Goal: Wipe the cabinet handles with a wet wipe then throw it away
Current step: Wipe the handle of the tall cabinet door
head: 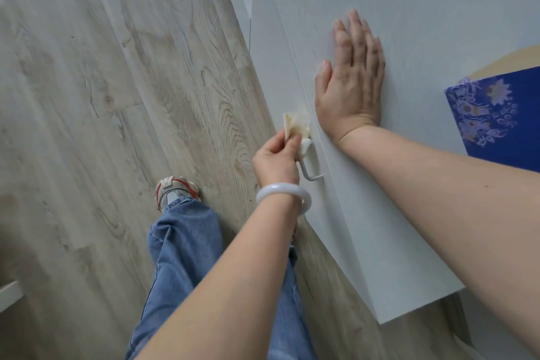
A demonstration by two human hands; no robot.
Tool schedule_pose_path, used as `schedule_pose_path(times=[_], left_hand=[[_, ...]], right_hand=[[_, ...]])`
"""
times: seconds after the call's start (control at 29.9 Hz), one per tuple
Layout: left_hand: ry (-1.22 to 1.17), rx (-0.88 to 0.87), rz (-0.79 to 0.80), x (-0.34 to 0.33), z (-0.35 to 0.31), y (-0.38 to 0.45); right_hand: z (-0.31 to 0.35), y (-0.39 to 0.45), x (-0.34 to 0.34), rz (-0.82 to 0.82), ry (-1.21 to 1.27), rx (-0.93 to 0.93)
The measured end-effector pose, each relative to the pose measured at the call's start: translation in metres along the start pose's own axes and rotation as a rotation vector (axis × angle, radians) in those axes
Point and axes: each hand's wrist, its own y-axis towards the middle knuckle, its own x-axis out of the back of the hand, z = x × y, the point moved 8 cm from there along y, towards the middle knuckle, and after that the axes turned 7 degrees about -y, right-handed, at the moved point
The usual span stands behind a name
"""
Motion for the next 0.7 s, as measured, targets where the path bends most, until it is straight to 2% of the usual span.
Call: schedule_pose_path(times=[0.1, 0.2, 0.27, 0.4, 0.6, 0.7], left_hand=[[0.082, -0.057, 0.009, -0.001, -0.010, 0.005], [0.348, -0.207, 0.082, -0.017, -0.044, 0.018], [0.407, -0.228, 0.090, -0.019, -0.047, 0.017], [0.133, -0.120, 0.114, -0.008, -0.020, 0.004], [-0.197, 0.091, 0.041, -0.002, 0.001, 0.000], [-0.244, 0.177, 0.007, 0.011, 0.017, -0.010]], right_hand=[[0.001, -0.001, 0.000, 0.004, 0.005, 0.004], [0.001, 0.000, 0.000, 0.006, -0.003, 0.007], [0.001, 0.000, 0.001, 0.008, 0.001, 0.002], [0.001, -0.001, 0.002, 0.009, 0.003, -0.004], [0.001, -0.001, 0.002, -0.004, 0.010, 0.001], [0.001, -0.001, 0.002, -0.008, 0.019, 0.000]])
